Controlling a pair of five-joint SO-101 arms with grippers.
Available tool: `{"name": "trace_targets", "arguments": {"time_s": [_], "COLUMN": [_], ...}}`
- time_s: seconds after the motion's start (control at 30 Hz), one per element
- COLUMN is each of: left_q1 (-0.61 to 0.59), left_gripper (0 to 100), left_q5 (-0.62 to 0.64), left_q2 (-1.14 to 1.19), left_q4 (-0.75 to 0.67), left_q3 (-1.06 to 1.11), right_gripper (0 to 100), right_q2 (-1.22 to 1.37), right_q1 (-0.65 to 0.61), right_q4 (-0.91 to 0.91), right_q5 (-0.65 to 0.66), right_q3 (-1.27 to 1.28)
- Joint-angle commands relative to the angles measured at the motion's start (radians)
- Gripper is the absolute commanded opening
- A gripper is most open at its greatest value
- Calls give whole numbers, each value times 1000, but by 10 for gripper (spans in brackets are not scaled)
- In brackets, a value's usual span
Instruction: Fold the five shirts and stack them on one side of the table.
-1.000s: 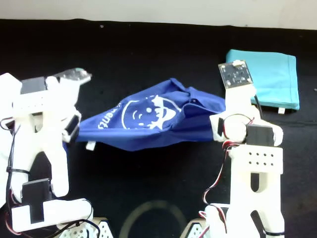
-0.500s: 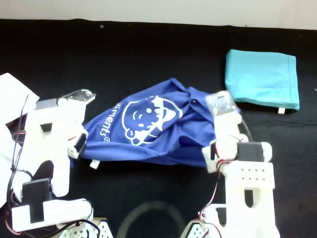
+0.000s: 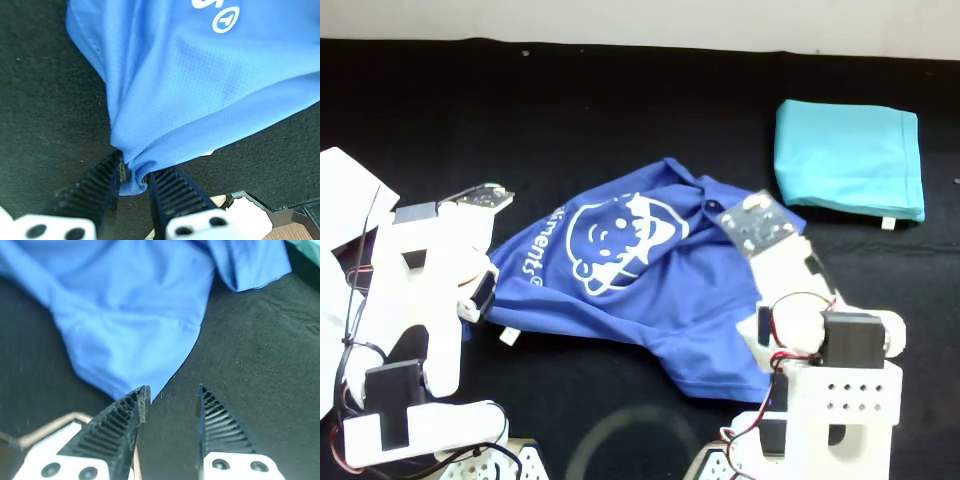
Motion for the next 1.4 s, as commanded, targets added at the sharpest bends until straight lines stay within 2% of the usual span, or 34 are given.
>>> {"name": "trace_targets", "arguments": {"time_s": [0.0,0.2,0.4,0.53,0.63,0.7,0.8,0.97,1.1,1.37], "left_q1": [4,4,4,4,4,4,4,4,4,4], "left_gripper": [9,9,9,9,9,9,9,9,9,9], "left_q5": [2,3,5,5,6,6,44,94,106,104], "left_q2": [-7,-16,-12,-8,-16,-16,-16,-12,-10,-8], "left_q4": [-6,-6,-6,-9,-54,-89,-133,-199,-226,-226], "left_q3": [-4,-15,-19,-19,-19,-19,-19,-18,-18,-18], "right_gripper": [134,128,127,127,127,127,127,127,127,127], "right_q2": [124,444,750,906,1017,1092,1175,1182,1081,702], "right_q1": [-47,-143,-142,-130,-93,-70,-50,-48,-39,-82], "right_q4": [-162,-466,-694,-711,-710,-705,-631,-503,-437,-340], "right_q5": [-81,-143,-149,-173,-247,-252,-253,-255,-255,-247], "right_q3": [71,254,209,1,-174,-269,-387,-503,-545,-294]}}
